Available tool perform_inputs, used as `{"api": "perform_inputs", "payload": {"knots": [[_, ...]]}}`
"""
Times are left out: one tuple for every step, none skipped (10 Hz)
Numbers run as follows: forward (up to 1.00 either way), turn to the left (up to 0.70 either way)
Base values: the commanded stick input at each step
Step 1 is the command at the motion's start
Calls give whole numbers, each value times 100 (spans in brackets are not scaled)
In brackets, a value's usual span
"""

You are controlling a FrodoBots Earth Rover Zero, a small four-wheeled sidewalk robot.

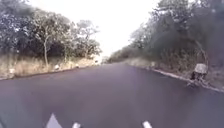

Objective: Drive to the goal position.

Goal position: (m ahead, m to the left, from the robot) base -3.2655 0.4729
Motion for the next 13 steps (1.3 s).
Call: {"api": "perform_inputs", "payload": {"knots": [[85,0],[85,0],[85,0],[85,0],[85,0],[85,0],[85,0],[85,0],[85,0],[85,0],[85,0],[85,0],[85,0]]}}
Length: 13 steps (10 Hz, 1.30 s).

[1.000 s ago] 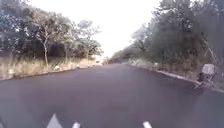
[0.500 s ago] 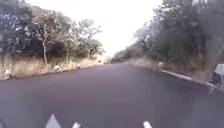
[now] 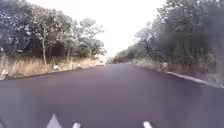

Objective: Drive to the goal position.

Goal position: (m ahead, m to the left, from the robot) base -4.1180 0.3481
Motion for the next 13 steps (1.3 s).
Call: {"api": "perform_inputs", "payload": {"knots": [[85,0],[85,0],[85,0],[85,0],[85,0],[85,0],[85,0],[85,0],[85,0],[85,0],[85,0],[85,0],[85,0]]}}
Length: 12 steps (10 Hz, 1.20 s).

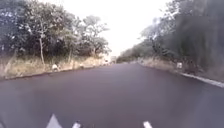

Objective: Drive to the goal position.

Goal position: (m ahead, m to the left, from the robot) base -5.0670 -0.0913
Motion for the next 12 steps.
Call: {"api": "perform_inputs", "payload": {"knots": [[71,0],[40,0],[10,0],[0,0],[0,0],[0,0],[0,0],[0,0],[0,18],[0,41],[0,64],[0,85]]}}
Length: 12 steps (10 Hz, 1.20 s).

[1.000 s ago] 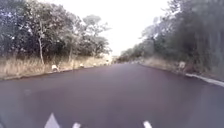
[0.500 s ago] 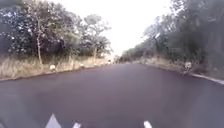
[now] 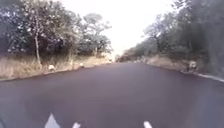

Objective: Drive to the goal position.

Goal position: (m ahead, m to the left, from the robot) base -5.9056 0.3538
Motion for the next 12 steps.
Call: {"api": "perform_inputs", "payload": {"knots": [[0,85],[0,85],[0,85],[0,85],[0,85],[0,85],[0,85],[0,85],[0,85],[0,85],[0,85],[0,85]]}}
